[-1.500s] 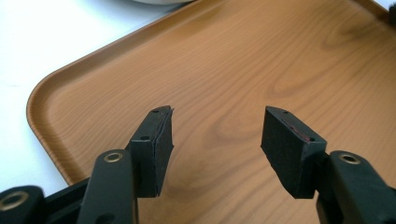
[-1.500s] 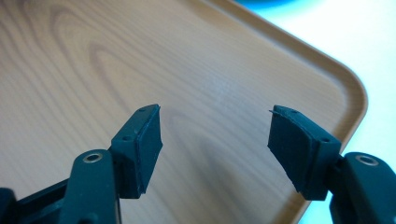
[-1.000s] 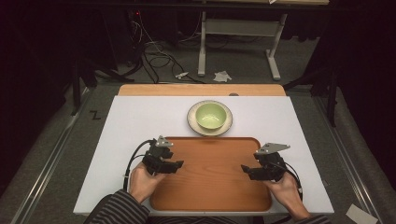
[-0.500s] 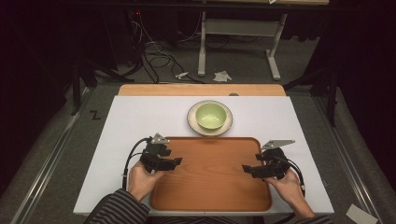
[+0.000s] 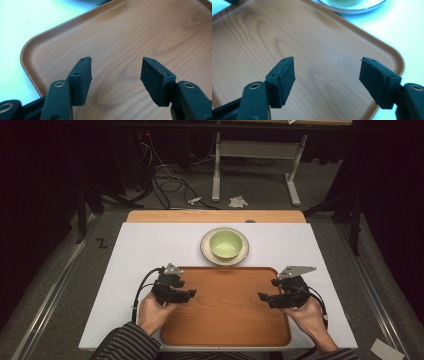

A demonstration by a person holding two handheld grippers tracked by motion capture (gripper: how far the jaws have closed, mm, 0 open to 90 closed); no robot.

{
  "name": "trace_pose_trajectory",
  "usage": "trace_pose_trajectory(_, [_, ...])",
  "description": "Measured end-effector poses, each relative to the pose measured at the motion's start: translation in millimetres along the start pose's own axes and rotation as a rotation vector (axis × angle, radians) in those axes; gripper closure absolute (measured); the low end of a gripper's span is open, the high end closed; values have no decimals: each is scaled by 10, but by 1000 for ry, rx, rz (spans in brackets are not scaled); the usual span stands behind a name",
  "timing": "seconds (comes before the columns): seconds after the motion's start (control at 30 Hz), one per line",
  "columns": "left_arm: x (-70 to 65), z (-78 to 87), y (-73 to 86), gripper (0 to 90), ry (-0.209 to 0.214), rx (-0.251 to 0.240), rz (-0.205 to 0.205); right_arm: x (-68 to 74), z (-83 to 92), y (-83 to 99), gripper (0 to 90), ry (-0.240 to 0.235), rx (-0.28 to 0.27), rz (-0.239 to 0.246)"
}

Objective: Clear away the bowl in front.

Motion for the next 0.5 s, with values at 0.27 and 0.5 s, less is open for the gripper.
trace_pose_trajectory(0.27, [-13, 12, -2, 419, -3, -4, -4, -58, -58, -195, 396, 6, -15, 8])
trace_pose_trajectory(0.5, [-44, 12, -5, 419, 16, -8, 3, -112, -144, -288, 496, 21, -19, 25])
Point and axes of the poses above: each handheld gripper's, and its own axes: z roughly backward along the jaws, y roughly out of its underside, x roughly to its left, the point moved 9 cm from there along -z, roughly forward along the jaws, and after that the axes turned 12 degrees about -x, right-handed, at the moved point
